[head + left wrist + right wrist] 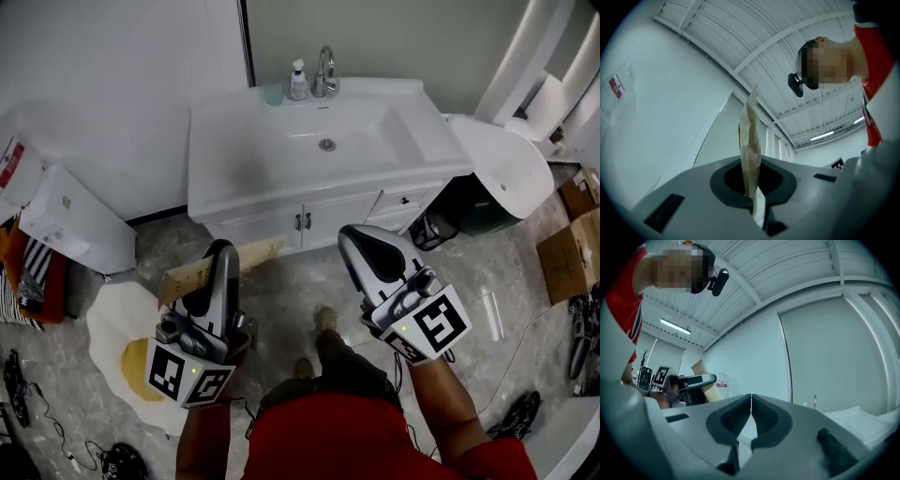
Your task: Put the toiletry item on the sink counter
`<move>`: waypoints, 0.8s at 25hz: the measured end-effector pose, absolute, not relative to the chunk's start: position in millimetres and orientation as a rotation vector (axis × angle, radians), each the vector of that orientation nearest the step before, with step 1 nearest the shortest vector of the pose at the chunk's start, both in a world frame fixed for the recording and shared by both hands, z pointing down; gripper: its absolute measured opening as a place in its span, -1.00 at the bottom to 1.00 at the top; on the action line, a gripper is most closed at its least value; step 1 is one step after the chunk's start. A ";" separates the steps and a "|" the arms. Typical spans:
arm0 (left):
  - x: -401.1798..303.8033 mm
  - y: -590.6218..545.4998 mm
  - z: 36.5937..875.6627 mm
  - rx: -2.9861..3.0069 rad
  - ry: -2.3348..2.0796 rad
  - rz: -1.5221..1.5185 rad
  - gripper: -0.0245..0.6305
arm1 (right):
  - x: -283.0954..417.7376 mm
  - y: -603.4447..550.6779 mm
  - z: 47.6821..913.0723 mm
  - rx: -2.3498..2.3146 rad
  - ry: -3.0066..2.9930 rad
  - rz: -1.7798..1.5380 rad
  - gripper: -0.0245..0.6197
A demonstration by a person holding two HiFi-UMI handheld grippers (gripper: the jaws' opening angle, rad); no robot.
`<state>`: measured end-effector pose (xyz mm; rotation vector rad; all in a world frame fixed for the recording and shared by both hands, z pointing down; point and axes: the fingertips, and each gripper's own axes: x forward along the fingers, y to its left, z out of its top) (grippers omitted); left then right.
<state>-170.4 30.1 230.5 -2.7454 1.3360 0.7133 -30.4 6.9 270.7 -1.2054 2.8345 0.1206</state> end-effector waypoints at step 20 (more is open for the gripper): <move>-142.0 -257.9 240.6 -2.683 1.475 0.615 -0.86 | -13.0 -263.2 291.0 -1.102 2.928 0.159 -0.83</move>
